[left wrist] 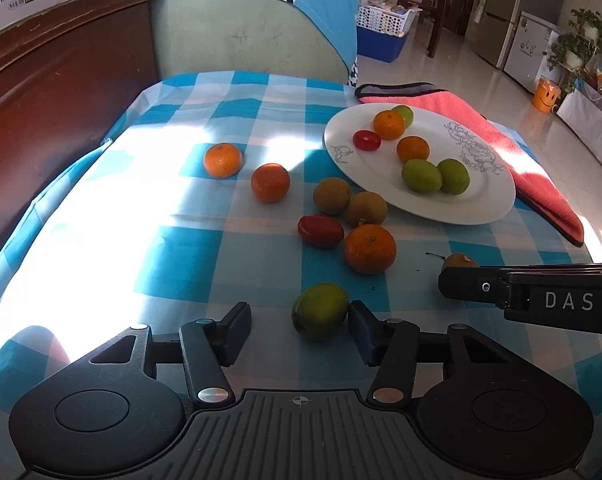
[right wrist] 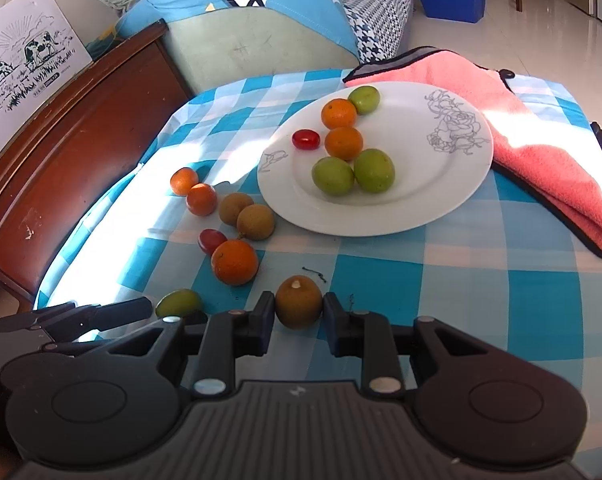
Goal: Organize fruits
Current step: 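Grasp a brown round fruit with the right tool while the left tool grasps a green mango, then carry both fruits onto the white plate and open both tools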
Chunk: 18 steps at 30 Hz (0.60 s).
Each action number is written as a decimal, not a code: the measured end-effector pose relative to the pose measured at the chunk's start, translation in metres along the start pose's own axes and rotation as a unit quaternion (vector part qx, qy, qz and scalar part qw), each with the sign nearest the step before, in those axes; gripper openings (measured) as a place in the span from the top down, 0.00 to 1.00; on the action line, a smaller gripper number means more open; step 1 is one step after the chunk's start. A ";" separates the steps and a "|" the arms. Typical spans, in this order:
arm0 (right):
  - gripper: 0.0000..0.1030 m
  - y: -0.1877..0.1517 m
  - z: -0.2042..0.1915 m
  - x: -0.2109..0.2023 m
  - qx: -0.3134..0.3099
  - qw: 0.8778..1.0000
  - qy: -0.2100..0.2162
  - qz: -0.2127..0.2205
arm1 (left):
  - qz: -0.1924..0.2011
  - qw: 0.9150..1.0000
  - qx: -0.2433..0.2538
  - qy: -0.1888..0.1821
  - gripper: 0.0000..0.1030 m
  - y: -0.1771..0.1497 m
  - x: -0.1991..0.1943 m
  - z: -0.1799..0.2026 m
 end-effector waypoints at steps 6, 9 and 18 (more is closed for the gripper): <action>0.75 0.000 -0.001 0.000 -0.001 1.000 0.002 -0.001 | 0.005 1.000 0.004 -0.012 0.74 0.000 -0.001 0.007; 0.75 0.000 -0.001 0.000 -0.001 1.000 0.002 0.001 | 0.009 1.000 -0.004 -0.015 0.74 0.003 -0.003 0.006; 0.75 0.010 -0.003 -0.014 0.002 1.000 0.018 0.015 | 0.049 0.999 -0.007 -0.019 0.74 0.025 -0.021 0.011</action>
Point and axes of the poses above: each gripper's, at about its wrist camera, not at the fingertips, and x roughly the way its jaws point, z to its right, y to its top, the point moved 9 cm from there along x, roughly the way its jaws point, and after that the axes turned 5 degrees about -x, right-handed, at the moved point
